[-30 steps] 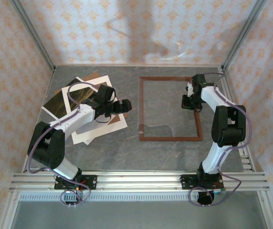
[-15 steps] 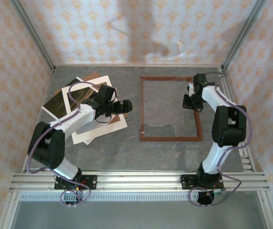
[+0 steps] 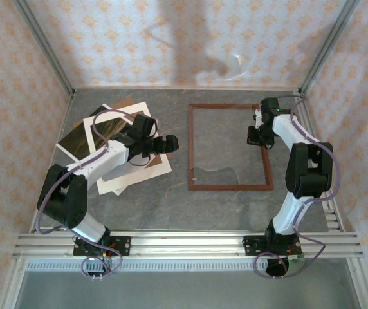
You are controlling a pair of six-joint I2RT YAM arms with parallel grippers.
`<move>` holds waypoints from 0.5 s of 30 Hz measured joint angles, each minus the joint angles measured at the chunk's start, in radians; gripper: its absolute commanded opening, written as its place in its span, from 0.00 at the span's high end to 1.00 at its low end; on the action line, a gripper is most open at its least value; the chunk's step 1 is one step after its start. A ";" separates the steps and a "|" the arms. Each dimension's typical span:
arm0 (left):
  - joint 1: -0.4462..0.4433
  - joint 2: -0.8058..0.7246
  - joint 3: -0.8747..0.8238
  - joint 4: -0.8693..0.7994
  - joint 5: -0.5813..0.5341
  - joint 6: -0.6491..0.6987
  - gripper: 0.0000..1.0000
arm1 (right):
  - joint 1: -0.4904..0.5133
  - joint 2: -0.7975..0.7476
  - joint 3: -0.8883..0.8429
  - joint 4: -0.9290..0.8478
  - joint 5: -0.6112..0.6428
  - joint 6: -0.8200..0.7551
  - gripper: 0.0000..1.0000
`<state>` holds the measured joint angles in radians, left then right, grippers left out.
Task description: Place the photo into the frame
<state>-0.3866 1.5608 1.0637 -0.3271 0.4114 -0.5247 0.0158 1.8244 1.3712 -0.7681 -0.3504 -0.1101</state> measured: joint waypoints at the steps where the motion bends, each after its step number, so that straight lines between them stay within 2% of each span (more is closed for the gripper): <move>1: 0.000 0.000 0.000 0.000 0.000 0.000 0.02 | 0.000 0.000 0.000 -0.001 0.003 0.000 1.00; 15: -0.053 0.003 0.002 0.016 0.036 0.011 0.02 | 0.000 0.000 0.001 -0.003 0.023 0.000 1.00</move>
<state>-0.4393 1.5642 1.0653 -0.3115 0.4477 -0.5133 0.0158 1.8244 1.3724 -0.7708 -0.3275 -0.1101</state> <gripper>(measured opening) 0.980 0.043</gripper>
